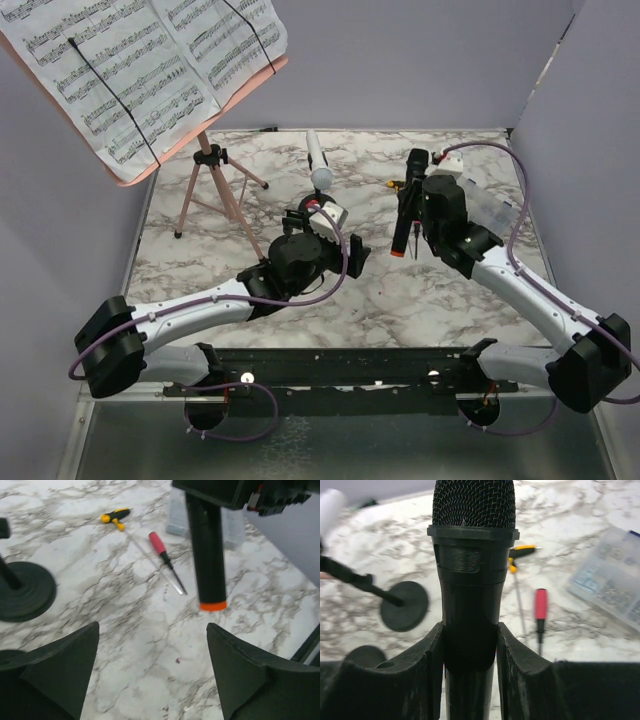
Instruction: Pack up the instrument practice props
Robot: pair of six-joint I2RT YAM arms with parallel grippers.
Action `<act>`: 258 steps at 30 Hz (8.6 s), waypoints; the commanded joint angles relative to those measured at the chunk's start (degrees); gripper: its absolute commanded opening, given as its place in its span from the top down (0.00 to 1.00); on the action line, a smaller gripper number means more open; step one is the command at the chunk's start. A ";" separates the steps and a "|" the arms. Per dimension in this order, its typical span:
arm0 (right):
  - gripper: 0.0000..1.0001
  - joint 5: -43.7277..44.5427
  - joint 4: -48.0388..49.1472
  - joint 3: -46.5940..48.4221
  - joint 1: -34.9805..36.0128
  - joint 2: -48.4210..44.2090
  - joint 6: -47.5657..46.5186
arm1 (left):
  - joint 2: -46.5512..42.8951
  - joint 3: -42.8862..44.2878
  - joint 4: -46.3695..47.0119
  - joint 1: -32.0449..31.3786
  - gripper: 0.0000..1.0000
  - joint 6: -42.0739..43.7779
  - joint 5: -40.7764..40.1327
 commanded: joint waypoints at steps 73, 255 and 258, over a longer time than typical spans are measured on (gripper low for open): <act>0.18 -26.50 -9.91 25.33 -28.63 38.28 -26.10 | -35.92 -18.12 -13.74 14.97 0.01 2.42 -18.80; 0.01 -20.78 -15.49 1.93 -54.20 -17.97 -17.23 | -42.68 -21.91 -10.10 15.03 0.01 1.67 -20.26; 0.00 -27.36 -14.45 4.25 -54.04 -16.38 -16.59 | -41.82 -21.58 -10.09 15.08 0.01 2.61 -20.16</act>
